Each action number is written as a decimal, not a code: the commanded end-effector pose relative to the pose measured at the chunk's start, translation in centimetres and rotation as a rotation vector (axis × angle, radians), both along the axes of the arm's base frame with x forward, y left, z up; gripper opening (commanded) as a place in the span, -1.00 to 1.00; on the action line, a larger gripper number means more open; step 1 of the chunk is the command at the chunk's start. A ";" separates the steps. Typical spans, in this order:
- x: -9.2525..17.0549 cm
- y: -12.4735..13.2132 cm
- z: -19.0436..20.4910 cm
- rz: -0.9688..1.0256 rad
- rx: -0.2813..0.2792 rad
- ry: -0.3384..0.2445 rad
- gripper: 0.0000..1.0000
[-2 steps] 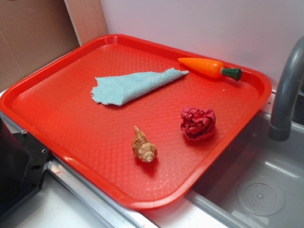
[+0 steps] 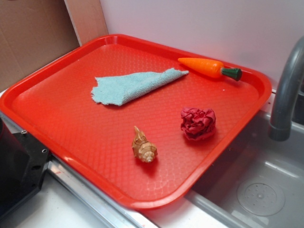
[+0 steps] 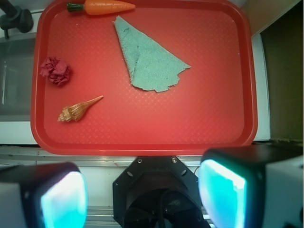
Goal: Grab the shell.
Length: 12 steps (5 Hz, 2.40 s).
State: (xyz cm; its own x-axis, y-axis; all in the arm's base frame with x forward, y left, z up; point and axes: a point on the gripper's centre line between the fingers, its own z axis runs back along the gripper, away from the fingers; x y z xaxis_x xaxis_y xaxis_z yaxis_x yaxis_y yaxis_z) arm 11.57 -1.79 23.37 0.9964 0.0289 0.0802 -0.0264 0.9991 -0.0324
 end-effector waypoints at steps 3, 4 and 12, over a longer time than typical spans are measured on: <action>0.7 -4.4 -4.2 0.633 -0.076 0.080 1.00; 1.7 -6.4 -6.4 0.746 -0.061 0.061 1.00; 6.3 -10.2 -17.8 0.695 0.045 0.024 -1.00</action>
